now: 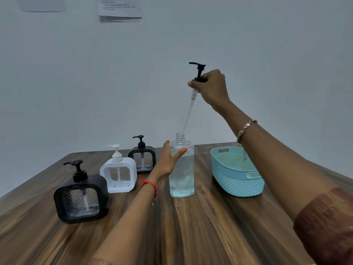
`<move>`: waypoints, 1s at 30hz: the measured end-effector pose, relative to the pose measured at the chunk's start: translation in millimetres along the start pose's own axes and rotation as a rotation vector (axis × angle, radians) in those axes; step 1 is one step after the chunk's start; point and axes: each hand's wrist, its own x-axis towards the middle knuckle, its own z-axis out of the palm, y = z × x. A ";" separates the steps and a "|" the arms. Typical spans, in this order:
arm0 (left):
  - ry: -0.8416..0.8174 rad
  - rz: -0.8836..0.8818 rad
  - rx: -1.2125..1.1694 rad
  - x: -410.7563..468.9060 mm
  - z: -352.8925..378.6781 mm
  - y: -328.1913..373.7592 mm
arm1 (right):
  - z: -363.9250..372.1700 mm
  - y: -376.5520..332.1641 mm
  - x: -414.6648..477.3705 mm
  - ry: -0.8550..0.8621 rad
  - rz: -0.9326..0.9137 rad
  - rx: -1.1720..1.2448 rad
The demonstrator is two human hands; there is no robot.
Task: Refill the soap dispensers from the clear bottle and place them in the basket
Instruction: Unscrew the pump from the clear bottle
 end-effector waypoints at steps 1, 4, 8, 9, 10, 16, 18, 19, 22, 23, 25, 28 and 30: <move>-0.001 0.000 0.004 0.4 -0.2 -0.5 | -3.4 -0.8 -1.0 0.025 -0.012 0.012; 0.005 0.007 0.026 1.1 0.0 -1.3 | -19.6 -6.3 -2.8 0.106 -0.051 0.086; 0.011 0.032 0.032 0.4 1.0 0.5 | -51.9 -10.8 -10.8 0.085 -0.103 0.166; 0.014 0.036 0.031 0.1 1.2 0.8 | -59.2 -9.5 -15.3 0.078 -0.128 0.189; 0.019 0.040 0.032 0.0 1.3 0.7 | -64.9 -6.4 -21.3 0.069 -0.154 0.211; 0.053 0.042 -0.026 -4.5 5.4 -0.6 | -56.2 59.0 -86.6 -0.051 -0.214 0.095; 0.060 0.039 -0.046 -5.9 6.8 -1.2 | -45.4 90.2 -114.6 -0.145 -0.229 -0.005; 0.060 0.043 -0.051 -7.1 7.3 -1.3 | -40.4 104.9 -127.5 -0.220 -0.242 -0.058; 0.041 0.069 -0.067 -9.0 8.6 -6.2 | -28.5 140.4 -157.1 -0.458 -0.300 -0.253; 0.033 0.079 -0.069 -10.9 9.0 -7.5 | -25.4 149.2 -164.0 -0.528 -0.329 -0.316; 0.022 0.088 -0.069 -15.3 9.6 -9.1 | -19.8 163.8 -174.5 -0.611 -0.394 -0.454; 0.003 0.115 -0.067 -20.3 11.1 -9.6 | -15.4 177.6 -183.2 -0.663 -0.394 -0.609; 0.002 0.124 -0.072 -21.5 11.8 -9.4 | -14.8 183.3 -185.8 -0.698 -0.367 -0.669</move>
